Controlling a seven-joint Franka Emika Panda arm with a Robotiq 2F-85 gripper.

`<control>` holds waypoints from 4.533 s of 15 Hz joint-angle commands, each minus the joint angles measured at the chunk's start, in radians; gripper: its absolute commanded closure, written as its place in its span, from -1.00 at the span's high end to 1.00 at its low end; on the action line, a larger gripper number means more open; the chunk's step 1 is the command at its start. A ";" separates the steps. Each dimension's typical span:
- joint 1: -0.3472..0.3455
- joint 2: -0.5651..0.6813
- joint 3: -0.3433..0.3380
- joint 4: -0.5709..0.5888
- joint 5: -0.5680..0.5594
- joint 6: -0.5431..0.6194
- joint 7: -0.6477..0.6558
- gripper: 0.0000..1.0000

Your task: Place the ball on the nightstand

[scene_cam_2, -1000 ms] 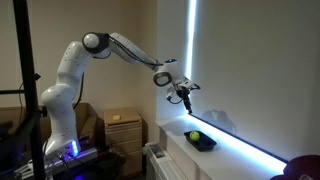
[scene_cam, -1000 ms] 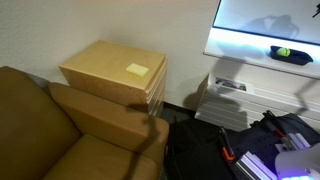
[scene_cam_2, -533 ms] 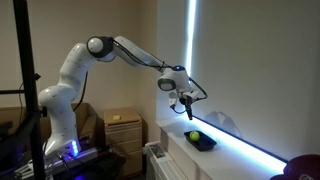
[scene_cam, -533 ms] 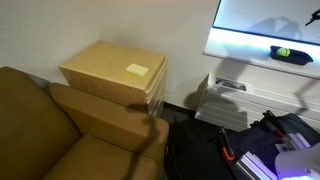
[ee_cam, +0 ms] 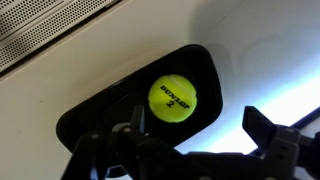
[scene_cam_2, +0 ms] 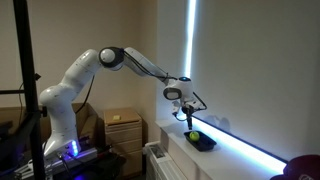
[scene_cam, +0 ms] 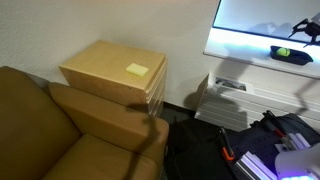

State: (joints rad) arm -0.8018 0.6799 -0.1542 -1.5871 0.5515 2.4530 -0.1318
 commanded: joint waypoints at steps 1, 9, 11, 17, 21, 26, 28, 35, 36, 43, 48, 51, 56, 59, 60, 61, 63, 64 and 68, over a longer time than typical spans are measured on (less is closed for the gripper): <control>0.003 0.045 0.003 0.025 -0.048 0.010 0.040 1.00; 0.019 0.192 0.020 0.117 -0.064 0.215 0.147 1.00; 0.008 0.225 0.031 0.153 -0.067 0.213 0.176 1.00; -0.003 0.304 0.034 0.234 -0.075 0.210 0.242 0.46; -0.024 0.327 0.041 0.274 -0.068 0.193 0.268 -0.12; -0.096 0.224 0.107 0.248 0.001 0.073 0.231 -0.16; -0.135 0.176 0.149 0.246 0.047 -0.009 0.205 -0.16; -0.209 -0.156 0.236 0.028 0.136 -0.390 0.064 -0.16; -0.187 -0.174 0.250 -0.001 0.135 -0.412 0.059 -0.16; 0.009 -0.224 0.112 -0.064 0.196 -0.547 -0.003 0.34; 0.042 -0.204 0.103 -0.063 0.172 -0.584 -0.017 -0.16; 0.143 -0.247 0.130 -0.118 0.214 -0.630 -0.082 -0.16; 0.382 -0.305 0.130 -0.137 0.202 -0.705 -0.109 -0.16; 0.511 -0.348 0.152 -0.133 0.187 -0.747 -0.109 -0.16; 0.553 -0.361 0.161 -0.130 0.183 -0.762 -0.108 -0.16; 0.593 -0.376 0.172 -0.126 0.180 -0.777 -0.106 -0.16; 0.671 -0.395 0.201 -0.115 0.176 -0.799 -0.102 -0.16; 0.695 -0.394 0.208 -0.098 0.165 -0.818 -0.116 -0.16; 0.748 -0.390 0.208 -0.078 0.155 -0.811 -0.127 0.34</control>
State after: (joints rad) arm -0.0614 0.2896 0.0630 -1.6669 0.7042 1.6455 -0.2592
